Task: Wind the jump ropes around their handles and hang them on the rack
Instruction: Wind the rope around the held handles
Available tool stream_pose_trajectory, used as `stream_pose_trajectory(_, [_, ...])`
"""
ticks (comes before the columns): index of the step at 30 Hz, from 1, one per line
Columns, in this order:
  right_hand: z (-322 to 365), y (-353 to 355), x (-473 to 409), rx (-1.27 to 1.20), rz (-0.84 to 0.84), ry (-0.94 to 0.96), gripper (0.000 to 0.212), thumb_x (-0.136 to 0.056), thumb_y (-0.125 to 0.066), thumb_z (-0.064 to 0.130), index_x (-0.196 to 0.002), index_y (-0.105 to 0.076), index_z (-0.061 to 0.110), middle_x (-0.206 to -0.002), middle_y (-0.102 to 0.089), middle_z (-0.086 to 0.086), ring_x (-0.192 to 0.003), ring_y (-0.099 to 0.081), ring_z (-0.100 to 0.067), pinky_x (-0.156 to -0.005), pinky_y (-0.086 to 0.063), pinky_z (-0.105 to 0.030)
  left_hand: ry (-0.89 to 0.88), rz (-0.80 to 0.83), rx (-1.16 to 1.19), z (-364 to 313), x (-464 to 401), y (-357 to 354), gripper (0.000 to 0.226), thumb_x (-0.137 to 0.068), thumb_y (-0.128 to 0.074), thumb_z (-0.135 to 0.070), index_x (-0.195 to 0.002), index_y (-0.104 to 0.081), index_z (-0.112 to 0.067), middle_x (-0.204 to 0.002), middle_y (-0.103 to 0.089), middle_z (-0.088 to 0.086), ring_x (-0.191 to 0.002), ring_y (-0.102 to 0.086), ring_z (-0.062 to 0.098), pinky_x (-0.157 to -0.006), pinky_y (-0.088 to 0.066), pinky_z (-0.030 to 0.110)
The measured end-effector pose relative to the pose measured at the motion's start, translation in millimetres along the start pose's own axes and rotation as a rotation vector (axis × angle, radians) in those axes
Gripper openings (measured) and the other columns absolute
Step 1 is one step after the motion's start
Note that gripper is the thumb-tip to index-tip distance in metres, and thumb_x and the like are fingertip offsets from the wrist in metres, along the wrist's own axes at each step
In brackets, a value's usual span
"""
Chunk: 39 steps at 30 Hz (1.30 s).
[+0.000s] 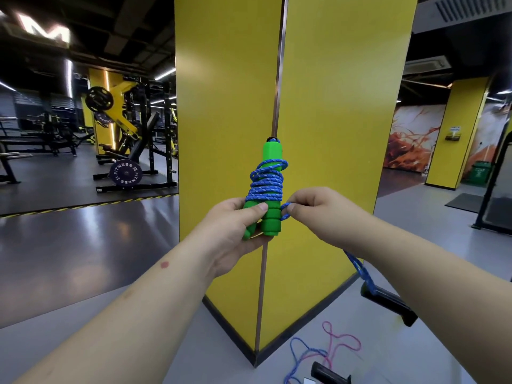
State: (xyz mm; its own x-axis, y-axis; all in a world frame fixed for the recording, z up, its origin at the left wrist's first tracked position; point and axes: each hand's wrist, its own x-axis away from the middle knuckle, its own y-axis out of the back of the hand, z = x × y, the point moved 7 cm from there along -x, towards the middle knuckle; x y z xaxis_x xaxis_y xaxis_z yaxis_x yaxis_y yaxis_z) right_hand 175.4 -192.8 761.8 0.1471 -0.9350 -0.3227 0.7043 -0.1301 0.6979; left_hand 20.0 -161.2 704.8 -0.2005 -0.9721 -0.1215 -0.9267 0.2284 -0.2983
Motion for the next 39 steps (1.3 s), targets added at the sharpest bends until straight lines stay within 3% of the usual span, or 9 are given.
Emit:
stream_pose_trajectory(6, [-5.6,-2.8,-3.3,-0.218,0.073,-0.057,0.021,-0.098,-0.053,0.025,-0.09,-0.072,0.022,-0.061,-0.032,0.001,-0.052,-0.024,-0.015,-0.049,-0.019,-0.029,0.07,0.073,0.113,-2.9,6.1,-3.0,0.034,-0.096,-0.063,-0.006,-0.129,-0.059,-0.004,-0.121,-0.073,0.017,-0.098,-0.072,0.033,-0.096,-0.056,0.048])
stream_pose_trajectory(15, [-9.1,-14.6,0.6,-0.265,0.246,-0.254,0.021,-0.092,-0.047,0.008,-0.097,-0.062,0.022,-0.054,-0.034,0.004,-0.045,-0.022,-0.013,-0.044,-0.016,-0.022,0.136,0.017,0.288,-4.9,5.0,-10.9,0.023,-0.099,-0.058,-0.015,-0.119,-0.064,-0.007,-0.103,-0.076,0.018,-0.074,-0.07,0.023,-0.08,-0.052,0.039])
stream_pose_trajectory(20, [-11.4,-22.5,6.0,-0.625,0.353,-0.397,0.008,-0.096,-0.046,0.011,-0.093,-0.045,0.019,-0.056,-0.024,0.006,-0.044,-0.014,-0.008,-0.038,-0.011,-0.016,0.03,-0.046,0.188,-8.7,1.9,-6.7,0.032,-0.098,-0.062,-0.015,-0.129,-0.06,-0.005,-0.112,-0.074,0.016,-0.092,-0.068,0.028,-0.09,-0.057,0.048])
stream_pose_trajectory(23, [-15.6,-27.1,6.3,-0.812,0.351,-0.503,0.021,-0.096,-0.049,0.015,-0.079,-0.037,0.022,-0.057,-0.025,0.007,-0.04,-0.016,-0.006,-0.035,-0.011,-0.016,-0.089,-0.124,0.106,-12.0,1.1,-2.8,0.032,-0.096,-0.066,-0.013,-0.126,-0.056,-0.008,-0.117,-0.072,0.015,-0.094,-0.073,0.029,-0.092,-0.059,0.053])
stream_pose_trajectory(26, [-13.9,-28.2,5.8,-0.91,0.308,-0.538,0.02,-0.095,-0.049,0.015,-0.08,-0.038,0.022,-0.058,-0.025,0.007,-0.038,-0.019,-0.006,-0.033,-0.013,-0.016,-0.17,-0.166,-0.005,-15.6,2.0,-0.5,0.032,-0.095,-0.069,-0.015,-0.124,-0.055,-0.01,-0.119,-0.071,0.013,-0.098,-0.075,0.03,-0.089,-0.06,0.055])
stream_pose_trajectory(28, [-12.6,-25.4,4.1,-0.873,0.259,-0.514,0.016,-0.095,-0.048,0.014,-0.083,-0.04,0.021,-0.056,-0.027,0.006,-0.038,-0.019,-0.006,-0.033,-0.014,-0.016,-0.176,-0.169,-0.013,-16.9,3.4,-0.2,0.032,-0.095,-0.069,-0.015,-0.124,-0.055,-0.01,-0.118,-0.071,0.012,-0.095,-0.075,0.028,-0.085,-0.061,0.054])
stream_pose_trajectory(31, [-5.8,-17.3,0.4,-0.581,0.218,-0.364,0.003,-0.098,-0.05,0.015,-0.096,-0.05,0.017,-0.055,-0.03,0.004,-0.043,-0.018,-0.009,-0.037,-0.013,-0.017,-0.144,-0.138,0.044,-17.6,4.8,1.1,0.028,-0.097,-0.066,-0.012,-0.122,-0.055,-0.009,-0.116,-0.071,0.013,-0.096,-0.075,0.027,-0.08,-0.063,0.049])
stream_pose_trajectory(35, [-5.4,-9.4,-3.1,-0.313,0.218,-0.217,0.017,-0.101,-0.05,0.017,-0.1,-0.066,0.011,-0.058,-0.037,0.003,-0.047,-0.026,-0.011,-0.043,-0.018,-0.023,-0.038,-0.021,0.191,-18.7,7.8,1.7,0.02,-0.099,-0.059,-0.009,-0.119,-0.059,-0.006,-0.116,-0.072,0.016,-0.098,-0.073,0.03,-0.081,-0.061,0.051])
stream_pose_trajectory(39, [-12.7,-23.9,2.7,-0.173,0.29,-0.218,0.026,-0.102,-0.048,0.021,-0.101,-0.073,0.014,-0.063,-0.041,0.001,-0.05,-0.03,-0.012,-0.044,-0.024,-0.025,0.002,0.005,0.252,-19.7,11.8,2.9,0.018,-0.1,-0.055,-0.012,-0.113,-0.065,-0.004,-0.1,-0.068,0.015,-0.087,-0.066,0.028,-0.087,-0.059,0.055])
